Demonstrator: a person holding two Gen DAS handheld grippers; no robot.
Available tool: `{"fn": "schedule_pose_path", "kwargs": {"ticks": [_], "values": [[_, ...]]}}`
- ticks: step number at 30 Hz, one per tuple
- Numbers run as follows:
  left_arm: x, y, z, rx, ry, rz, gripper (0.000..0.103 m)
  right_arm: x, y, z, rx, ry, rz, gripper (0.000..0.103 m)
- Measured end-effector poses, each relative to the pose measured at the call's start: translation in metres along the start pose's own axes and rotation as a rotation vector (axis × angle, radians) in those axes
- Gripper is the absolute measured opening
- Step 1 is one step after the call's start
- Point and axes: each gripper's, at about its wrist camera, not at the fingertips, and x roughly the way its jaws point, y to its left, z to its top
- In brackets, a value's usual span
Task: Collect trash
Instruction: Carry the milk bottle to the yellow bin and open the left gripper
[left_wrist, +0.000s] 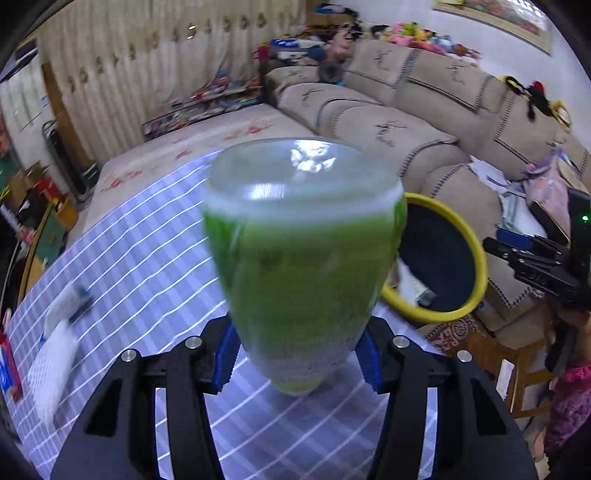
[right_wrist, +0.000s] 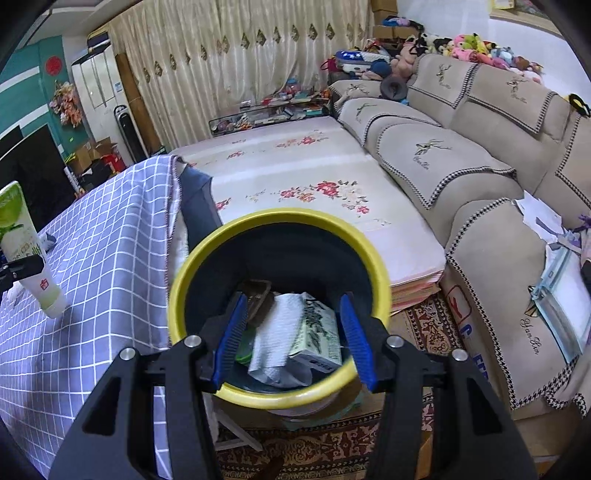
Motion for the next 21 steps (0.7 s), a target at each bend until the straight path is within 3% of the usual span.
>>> {"fn": "schedule_pose_path", "kwargs": {"ticks": [10, 14, 19, 21], "values": [[0.027, -0.1, 0.053, 0.121, -0.001, -0.137, 0.054, -0.03, -0.045, 0.001, 0.052, -0.068, -0.049, 0.05], [0.062, -0.144, 0.068, 0.148, 0.051, -0.211, 0.054, -0.033, -0.06, -0.003, 0.072, -0.06, -0.071, 0.05], [0.119, -0.185, 0.068, 0.193, 0.135, -0.195, 0.056, -0.03, -0.072, -0.012, 0.088, -0.037, -0.087, 0.05], [0.13, -0.19, 0.065, 0.202, 0.149, -0.176, 0.068, -0.031, -0.076, -0.014, 0.094, -0.033, -0.092, 0.05]]}}
